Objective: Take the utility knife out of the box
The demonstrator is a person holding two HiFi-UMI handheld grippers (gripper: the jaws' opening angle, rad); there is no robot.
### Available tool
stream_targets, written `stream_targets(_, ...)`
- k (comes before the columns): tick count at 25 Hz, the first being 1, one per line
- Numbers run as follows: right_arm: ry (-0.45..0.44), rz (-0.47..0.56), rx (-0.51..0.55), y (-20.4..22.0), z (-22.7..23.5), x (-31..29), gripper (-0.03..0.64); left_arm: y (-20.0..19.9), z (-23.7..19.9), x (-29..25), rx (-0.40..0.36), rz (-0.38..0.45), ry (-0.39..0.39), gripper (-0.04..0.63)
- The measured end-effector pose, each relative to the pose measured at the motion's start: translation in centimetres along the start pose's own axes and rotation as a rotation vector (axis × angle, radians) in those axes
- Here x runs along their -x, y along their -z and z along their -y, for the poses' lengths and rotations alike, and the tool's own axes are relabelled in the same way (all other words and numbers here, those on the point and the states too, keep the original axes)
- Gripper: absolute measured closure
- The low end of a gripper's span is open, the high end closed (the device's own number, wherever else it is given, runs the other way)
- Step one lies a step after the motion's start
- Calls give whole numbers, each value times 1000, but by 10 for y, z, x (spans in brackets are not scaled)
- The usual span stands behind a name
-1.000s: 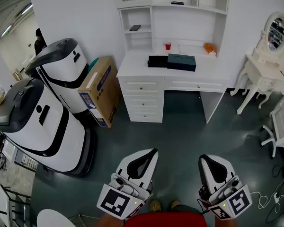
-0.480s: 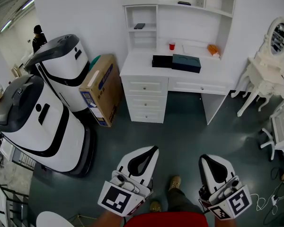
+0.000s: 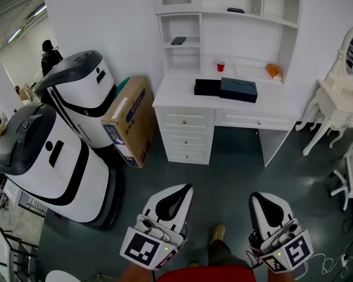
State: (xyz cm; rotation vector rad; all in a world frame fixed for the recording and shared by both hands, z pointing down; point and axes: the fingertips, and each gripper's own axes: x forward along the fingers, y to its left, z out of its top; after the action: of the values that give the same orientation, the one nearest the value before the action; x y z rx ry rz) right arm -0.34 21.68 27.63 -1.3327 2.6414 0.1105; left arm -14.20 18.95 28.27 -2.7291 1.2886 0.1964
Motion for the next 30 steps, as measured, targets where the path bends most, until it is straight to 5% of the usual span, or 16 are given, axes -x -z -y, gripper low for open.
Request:
stream_targets(8,-24,-5,15,6,78,-59,620,17,-40,-78,-6,-63,-32,581)
stream_targets(19,-84,10,17,14,193,-139,620,30,-93,-197,-36,-19,-95,581)
stream_targets(30,-117,-2,-2,25,253,-179,620,45,-120,-265,-31,-43,-125,581)
